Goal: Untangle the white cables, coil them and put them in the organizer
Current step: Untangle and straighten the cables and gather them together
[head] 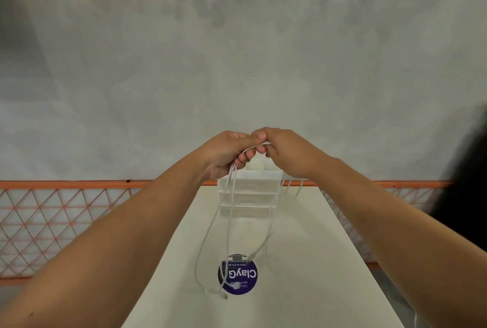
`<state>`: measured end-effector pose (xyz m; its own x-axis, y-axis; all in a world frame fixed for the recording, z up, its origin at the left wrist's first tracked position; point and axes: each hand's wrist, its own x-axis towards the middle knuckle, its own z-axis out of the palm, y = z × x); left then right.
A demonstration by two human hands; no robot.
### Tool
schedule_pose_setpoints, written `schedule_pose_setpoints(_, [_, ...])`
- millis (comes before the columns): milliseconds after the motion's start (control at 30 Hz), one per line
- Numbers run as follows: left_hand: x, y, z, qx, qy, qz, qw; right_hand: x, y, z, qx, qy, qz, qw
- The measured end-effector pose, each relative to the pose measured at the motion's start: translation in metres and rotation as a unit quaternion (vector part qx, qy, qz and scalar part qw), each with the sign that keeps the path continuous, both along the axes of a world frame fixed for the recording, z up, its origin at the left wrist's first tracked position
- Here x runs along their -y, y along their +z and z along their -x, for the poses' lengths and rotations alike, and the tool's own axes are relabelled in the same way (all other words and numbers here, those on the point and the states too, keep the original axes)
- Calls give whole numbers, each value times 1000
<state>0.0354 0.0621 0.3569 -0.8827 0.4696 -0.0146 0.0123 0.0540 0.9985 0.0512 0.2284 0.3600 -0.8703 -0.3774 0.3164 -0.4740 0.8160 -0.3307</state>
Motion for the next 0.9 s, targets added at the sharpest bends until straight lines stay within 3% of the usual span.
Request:
schedule_pose_setpoints(433, [23,-20,-10,28,-100,31,994,-39,-13,4,12,-43,98,994])
schedule_pose_setpoints(633, [17,-26,-11,0,-108,27,994,-46,-20,15,54,-87,32,994])
schedule_pose_setpoints(800, [6,-23,-10,-23,-85,36,995,-23,-9,9,-27,-63,-75,995])
schedule_pose_setpoints(900, [0,-15,-11,-25,-76,31,996,-3,-10,8,-8,-36,-144,989])
